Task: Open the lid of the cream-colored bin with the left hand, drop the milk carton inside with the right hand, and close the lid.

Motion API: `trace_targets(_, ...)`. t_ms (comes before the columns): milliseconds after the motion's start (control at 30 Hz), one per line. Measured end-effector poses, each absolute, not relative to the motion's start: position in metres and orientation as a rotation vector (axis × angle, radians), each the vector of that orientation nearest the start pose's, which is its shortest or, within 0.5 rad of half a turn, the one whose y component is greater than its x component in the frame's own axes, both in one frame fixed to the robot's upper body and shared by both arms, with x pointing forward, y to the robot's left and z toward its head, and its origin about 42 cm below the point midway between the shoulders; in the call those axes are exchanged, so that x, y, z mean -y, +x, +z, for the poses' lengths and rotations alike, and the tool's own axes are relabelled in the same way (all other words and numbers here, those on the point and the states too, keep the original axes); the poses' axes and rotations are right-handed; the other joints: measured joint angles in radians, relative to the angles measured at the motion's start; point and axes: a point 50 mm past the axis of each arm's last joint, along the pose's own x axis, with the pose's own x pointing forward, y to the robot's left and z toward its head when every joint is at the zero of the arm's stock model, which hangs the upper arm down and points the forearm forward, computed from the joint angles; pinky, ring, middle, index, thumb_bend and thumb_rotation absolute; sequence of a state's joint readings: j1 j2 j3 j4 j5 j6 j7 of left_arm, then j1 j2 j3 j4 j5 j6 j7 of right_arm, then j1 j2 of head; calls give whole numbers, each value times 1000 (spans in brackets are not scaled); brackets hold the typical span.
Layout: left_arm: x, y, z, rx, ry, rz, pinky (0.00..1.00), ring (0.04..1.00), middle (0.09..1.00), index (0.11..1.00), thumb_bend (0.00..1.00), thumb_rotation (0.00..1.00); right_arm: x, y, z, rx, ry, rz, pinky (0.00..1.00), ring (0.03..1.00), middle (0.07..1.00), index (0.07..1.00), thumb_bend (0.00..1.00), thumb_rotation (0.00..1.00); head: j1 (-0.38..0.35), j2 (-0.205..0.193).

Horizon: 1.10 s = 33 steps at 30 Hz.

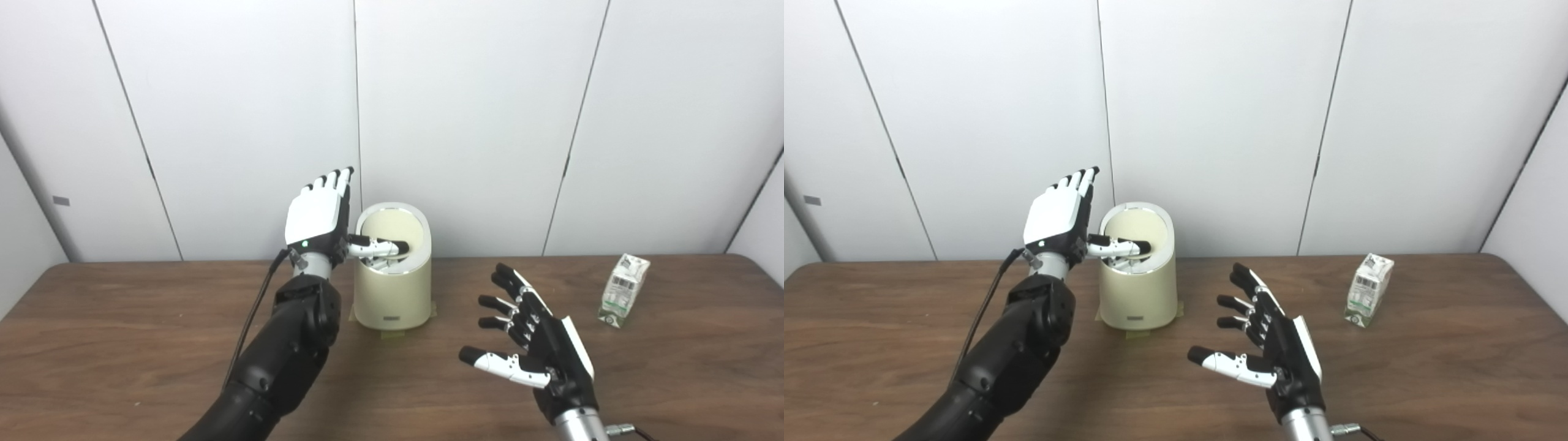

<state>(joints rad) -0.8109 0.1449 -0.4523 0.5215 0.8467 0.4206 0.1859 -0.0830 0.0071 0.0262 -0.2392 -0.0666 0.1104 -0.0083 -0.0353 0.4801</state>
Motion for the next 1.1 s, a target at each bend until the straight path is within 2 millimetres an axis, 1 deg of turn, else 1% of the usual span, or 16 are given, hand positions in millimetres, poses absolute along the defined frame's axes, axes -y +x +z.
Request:
trace_targets(133, -125, 496, 254, 231, 1417, 56, 1000, 1000, 1000, 1000, 1000, 149, 196, 303, 178, 214, -62, 15, 646, 779, 891, 891, 765, 193, 5, 3)
trace_targets(233, -124, 496, 264, 240, 1481, 40, 1000, 1000, 1000, 1000, 1000, 183, 197, 304, 179, 218, -63, 14, 644, 779, 890, 890, 765, 189, 8, 2)
trace_targets(333, -125, 493, 267, 242, 1471, 37, 1000, 1000, 1000, 1000, 1000, 240, 199, 304, 179, 217, -67, 12, 646, 778, 890, 891, 760, 188, 12, -2)
trace_targets(400, -127, 491, 264, 230, 1423, 38, 1000, 1000, 1000, 1000, 1000, 272, 200, 304, 179, 217, -71, 15, 648, 779, 891, 892, 758, 186, 12, -2)
trace_targets(467, -133, 490, 262, 186, 1299, 34, 1000, 1000, 1000, 1000, 1000, 315, 201, 304, 178, 215, -72, 19, 650, 783, 892, 892, 753, 181, 18, -5)
trace_targets(533, -138, 487, 262, 148, 1118, 30, 991, 1000, 1000, 1000, 991, 322, 202, 304, 177, 212, -72, 20, 642, 784, 891, 890, 752, 179, 25, -8)
trace_targets(600, -141, 484, 265, 153, 972, 19, 941, 1000, 1000, 1000, 980, 346, 202, 304, 177, 212, -71, 20, 636, 784, 892, 893, 746, 169, 25, -8)
trace_targets(667, -147, 483, 273, 195, 861, 9, 914, 1000, 1000, 1000, 959, 363, 202, 304, 177, 211, -67, 22, 645, 787, 896, 896, 744, 164, 28, -8)
trace_targets(733, -156, 480, 287, 256, 734, 7, 887, 999, 1000, 1000, 937, 366, 202, 304, 177, 211, -63, 23, 642, 787, 901, 896, 747, 174, 28, -9)
trace_targets(800, -169, 474, 301, 302, 577, 6, 870, 990, 1000, 1000, 914, 372, 202, 304, 177, 210, -62, 23, 652, 787, 902, 892, 748, 171, 28, -9)
trace_targets(867, -182, 466, 310, 331, 452, -10, 876, 972, 986, 993, 891, 344, 202, 304, 177, 211, -64, 21, 648, 785, 901, 891, 750, 171, 29, -8)
trace_targets(900, -187, 462, 310, 343, 413, -16, 883, 960, 972, 983, 876, 320, 203, 304, 177, 211, -64, 21, 647, 787, 902, 893, 750, 173, 32, -8)
trace_targets(967, -199, 451, 301, 352, 351, -29, 872, 944, 953, 964, 856, 303, 203, 304, 177, 211, -66, 21, 657, 792, 905, 900, 752, 186, 34, -9)
trace_targets(1000, -206, 445, 293, 343, 332, -39, 828, 912, 924, 941, 871, 323, 203, 305, 177, 211, -67, 21, 664, 793, 904, 900, 757, 195, 34, -9)
trace_targets(1067, -220, 429, 272, 303, 302, -51, 786, 874, 895, 918, 882, 329, 205, 305, 177, 211, -68, 22, 670, 791, 902, 899, 759, 199, 32, -11)
trace_targets(1100, -228, 421, 259, 274, 286, -52, 745, 843, 877, 900, 868, 300, 206, 305, 176, 212, -69, 21, 678, 793, 904, 900, 755, 197, 32, -11)
